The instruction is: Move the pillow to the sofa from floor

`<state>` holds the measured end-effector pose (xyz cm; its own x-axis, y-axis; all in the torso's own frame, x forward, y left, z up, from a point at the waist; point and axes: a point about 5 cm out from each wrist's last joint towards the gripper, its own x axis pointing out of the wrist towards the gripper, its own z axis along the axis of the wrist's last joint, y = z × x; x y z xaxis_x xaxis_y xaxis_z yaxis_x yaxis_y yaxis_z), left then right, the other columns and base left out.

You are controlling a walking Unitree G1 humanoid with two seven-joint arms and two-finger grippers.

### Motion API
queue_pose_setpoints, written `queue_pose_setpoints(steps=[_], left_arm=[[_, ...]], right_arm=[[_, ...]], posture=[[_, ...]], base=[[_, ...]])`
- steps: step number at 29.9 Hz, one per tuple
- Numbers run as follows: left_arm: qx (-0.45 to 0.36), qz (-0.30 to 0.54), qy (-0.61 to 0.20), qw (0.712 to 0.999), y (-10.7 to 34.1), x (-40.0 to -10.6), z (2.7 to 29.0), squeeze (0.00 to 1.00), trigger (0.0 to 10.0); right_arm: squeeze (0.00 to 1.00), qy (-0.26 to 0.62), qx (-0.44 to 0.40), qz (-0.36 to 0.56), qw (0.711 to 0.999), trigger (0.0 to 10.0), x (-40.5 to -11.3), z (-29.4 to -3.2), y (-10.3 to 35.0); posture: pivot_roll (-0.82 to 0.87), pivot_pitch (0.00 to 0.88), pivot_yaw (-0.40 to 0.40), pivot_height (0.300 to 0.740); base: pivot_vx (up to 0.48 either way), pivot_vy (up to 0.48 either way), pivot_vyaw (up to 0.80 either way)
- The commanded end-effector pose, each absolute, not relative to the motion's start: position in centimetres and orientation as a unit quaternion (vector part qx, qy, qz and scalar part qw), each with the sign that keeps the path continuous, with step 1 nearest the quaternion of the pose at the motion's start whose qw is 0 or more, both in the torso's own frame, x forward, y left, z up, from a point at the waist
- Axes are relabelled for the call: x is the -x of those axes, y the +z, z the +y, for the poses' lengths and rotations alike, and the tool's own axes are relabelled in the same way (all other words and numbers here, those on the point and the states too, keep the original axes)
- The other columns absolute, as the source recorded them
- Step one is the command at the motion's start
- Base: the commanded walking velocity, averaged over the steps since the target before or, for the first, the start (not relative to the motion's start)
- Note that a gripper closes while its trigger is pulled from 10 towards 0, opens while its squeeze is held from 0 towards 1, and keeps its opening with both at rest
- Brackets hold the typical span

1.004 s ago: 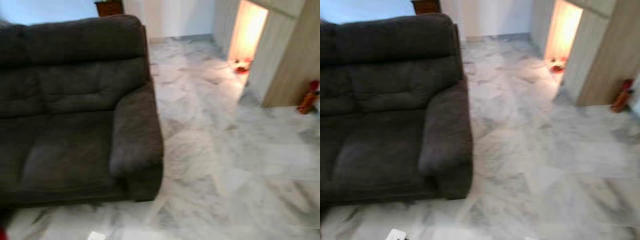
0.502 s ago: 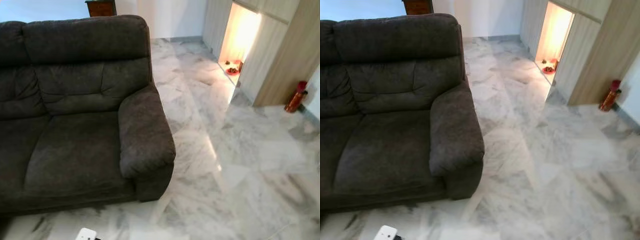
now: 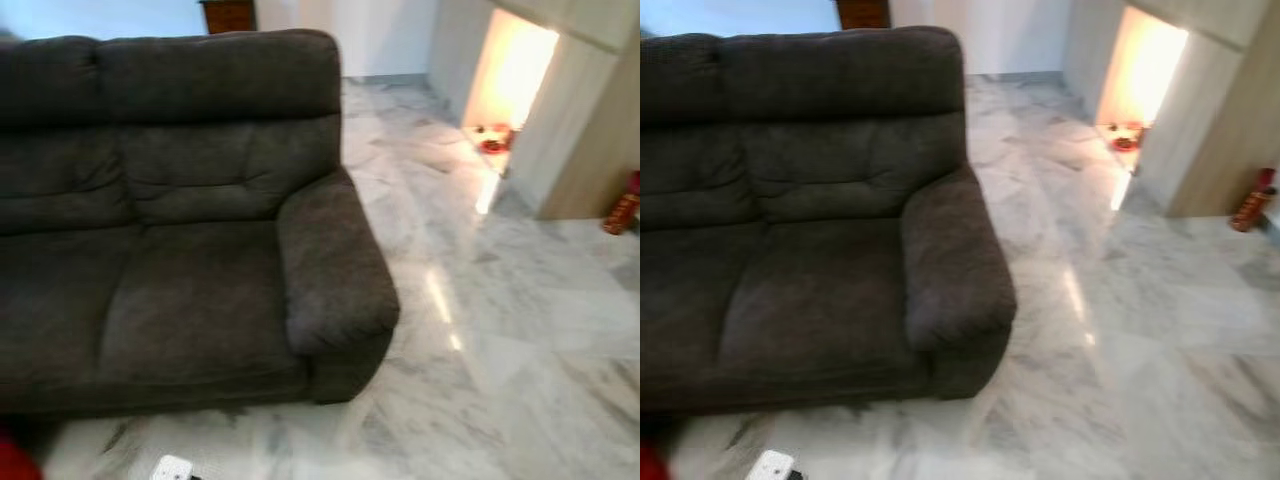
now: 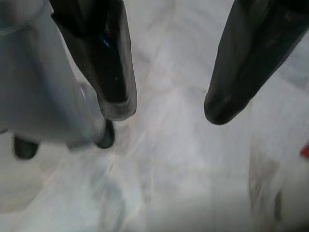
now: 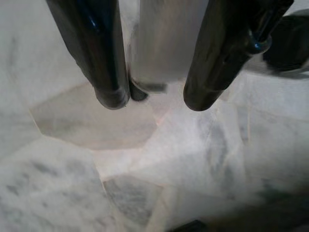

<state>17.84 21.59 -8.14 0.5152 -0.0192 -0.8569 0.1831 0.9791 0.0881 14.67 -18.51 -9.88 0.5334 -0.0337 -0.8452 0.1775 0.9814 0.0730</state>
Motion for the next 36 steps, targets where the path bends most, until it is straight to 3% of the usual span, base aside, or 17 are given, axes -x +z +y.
queue_pose_setpoints(steps=[1,36], left_arm=[[-0.091,0.495,-0.052,0.862,-8.1,-17.5,22.4,0.00,10.0],[-0.081,0.491,-0.068,0.865,-8.5,-18.1,18.8,0.00,10.0]], right_arm=[[0.00,-0.058,-0.094,0.479,0.871,10.0,-14.7,-17.4,-10.0],[0.00,-0.046,-0.094,0.471,0.876,10.0,-15.0,-17.5,-9.8]], posture=[[-0.05,0.085,0.043,0.740],[-0.05,0.109,0.037,0.740]], base=[[0.000,0.398,0.00],[0.000,0.395,0.02]])
